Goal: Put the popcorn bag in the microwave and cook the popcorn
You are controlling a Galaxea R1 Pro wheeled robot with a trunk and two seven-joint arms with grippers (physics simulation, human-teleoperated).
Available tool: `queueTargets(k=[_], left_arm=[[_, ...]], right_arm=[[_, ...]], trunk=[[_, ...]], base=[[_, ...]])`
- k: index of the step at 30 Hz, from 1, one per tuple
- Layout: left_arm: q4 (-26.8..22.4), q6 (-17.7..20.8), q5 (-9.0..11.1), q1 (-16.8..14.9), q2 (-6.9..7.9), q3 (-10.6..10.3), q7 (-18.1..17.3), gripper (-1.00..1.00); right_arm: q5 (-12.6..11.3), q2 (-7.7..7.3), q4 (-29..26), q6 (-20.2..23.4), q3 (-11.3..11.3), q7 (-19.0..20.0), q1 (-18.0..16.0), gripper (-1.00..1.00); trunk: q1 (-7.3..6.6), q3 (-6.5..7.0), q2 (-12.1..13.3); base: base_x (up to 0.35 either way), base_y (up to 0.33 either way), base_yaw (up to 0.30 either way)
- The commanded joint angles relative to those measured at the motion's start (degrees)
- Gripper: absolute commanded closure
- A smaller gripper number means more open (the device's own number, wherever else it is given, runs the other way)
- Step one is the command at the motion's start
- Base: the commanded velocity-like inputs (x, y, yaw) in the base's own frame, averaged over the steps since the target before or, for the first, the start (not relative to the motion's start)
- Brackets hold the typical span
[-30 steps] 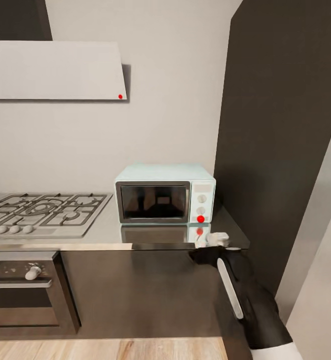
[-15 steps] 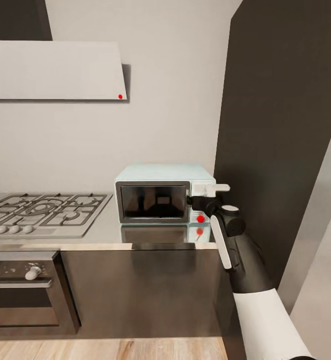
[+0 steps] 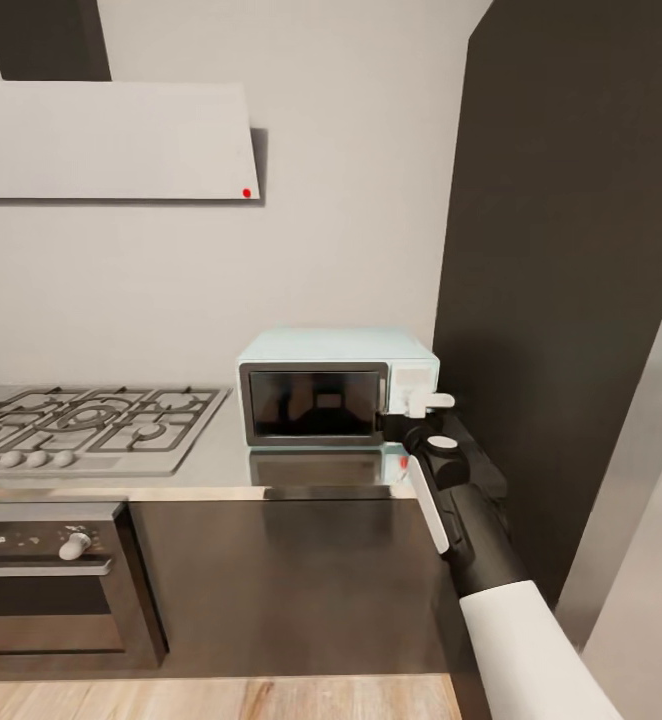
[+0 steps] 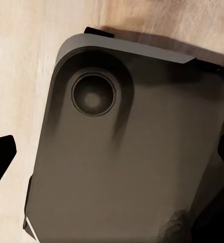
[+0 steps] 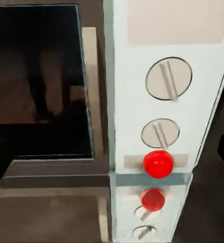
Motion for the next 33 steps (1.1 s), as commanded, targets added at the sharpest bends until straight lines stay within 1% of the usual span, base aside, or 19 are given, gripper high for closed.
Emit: queueTargets(k=[1, 5, 6, 7, 10, 19, 33], left_arm=[[0.0, -0.1, 0.2, 0.0, 0.0, 0.0, 0.0, -1.0], [-0.1, -0.1, 0.2, 0.0, 0.01, 0.0, 0.0, -1.0], [0.0, -0.1, 0.2, 0.0, 0.01, 0.0, 0.0, -1.0], [0.0, -0.1, 0.3, 0.0, 0.01, 0.0, 0.0, -1.0], [-0.1, -0.1, 0.2, 0.0, 0.01, 0.0, 0.0, -1.0], [0.0, 0.0, 0.2, 0.0, 0.01, 0.0, 0.0, -1.0], [0.0, 0.0, 0.2, 0.0, 0.03, 0.0, 0.0, -1.0]], right_arm=[[-0.1, -0.01, 0.0, 0.4, 0.1, -0.3, 0.0, -1.0], [0.0, -0.24, 0.6, 0.4, 0.0, -0.2, 0.0, -1.0], [0.0, -0.55, 0.9, 0.4, 0.0, -0.1, 0.0, -1.0], [0.0, -1.34, 1.1, 0.4, 0.0, -0.1, 0.0, -1.0], [0.2, -2.56, 1.3, 0.3, 0.0, -0.2, 0.0, -1.0], [0.2, -2.75, 1.3, 0.3, 0.0, -0.6, 0.0, -1.0], [0.0, -2.75, 1.4, 0.3, 0.0, -0.6, -0.1, -1.0]], trunk=[[0.0, -0.06, 0.0], [0.0, -0.06, 0.0], [0.0, -0.06, 0.0], [0.0, -0.06, 0.0], [0.0, -0.06, 0.0], [0.0, -0.06, 0.0], [0.0, -0.06, 0.0]], base=[[0.0, 0.315, 0.0], [0.0, 0.317, 0.0], [0.0, 0.274, 0.0], [0.0, 0.161, 0.0], [0.0, 0.052, 0.0], [0.001, 0.001, 0.0], [0.114, 0.0, 0.0]])
